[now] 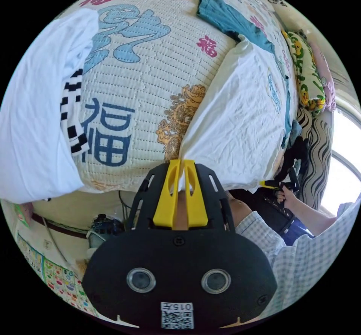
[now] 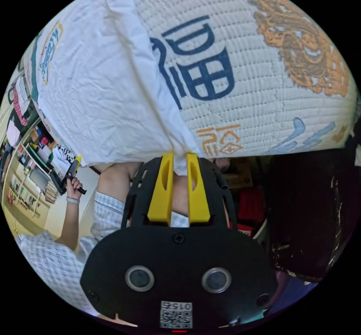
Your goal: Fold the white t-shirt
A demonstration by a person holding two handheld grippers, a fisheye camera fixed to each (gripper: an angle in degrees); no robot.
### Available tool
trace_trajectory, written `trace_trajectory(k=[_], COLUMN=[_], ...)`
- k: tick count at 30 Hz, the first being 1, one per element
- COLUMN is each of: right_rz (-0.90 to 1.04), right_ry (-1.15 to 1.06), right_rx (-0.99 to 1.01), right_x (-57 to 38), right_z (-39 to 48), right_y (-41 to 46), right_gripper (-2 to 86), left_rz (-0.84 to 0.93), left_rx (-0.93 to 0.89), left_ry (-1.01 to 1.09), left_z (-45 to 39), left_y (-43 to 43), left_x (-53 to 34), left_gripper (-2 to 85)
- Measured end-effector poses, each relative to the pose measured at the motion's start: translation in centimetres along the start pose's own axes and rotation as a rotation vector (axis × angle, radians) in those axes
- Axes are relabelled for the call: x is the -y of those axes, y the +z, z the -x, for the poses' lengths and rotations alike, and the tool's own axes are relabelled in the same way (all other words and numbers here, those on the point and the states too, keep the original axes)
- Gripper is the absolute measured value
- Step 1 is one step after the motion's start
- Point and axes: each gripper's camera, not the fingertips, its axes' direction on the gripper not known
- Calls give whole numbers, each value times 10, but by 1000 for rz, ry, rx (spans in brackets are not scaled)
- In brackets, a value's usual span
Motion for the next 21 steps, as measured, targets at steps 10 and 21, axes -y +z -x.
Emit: trace_trajectory(k=[10, 21], right_rz=[-63, -33], right_ry=[-65, -20], right_rx=[100, 138], right_x=[-57, -106], right_z=[-102, -200], right_y=[-13, -18], right_gripper=[-9, -3], left_rz=[95, 208], left_rx=[318, 418], left_ry=[154, 106], left_z=[-77, -122], left_y=[101, 223], left_x=[39, 92], left_gripper=[-5, 11])
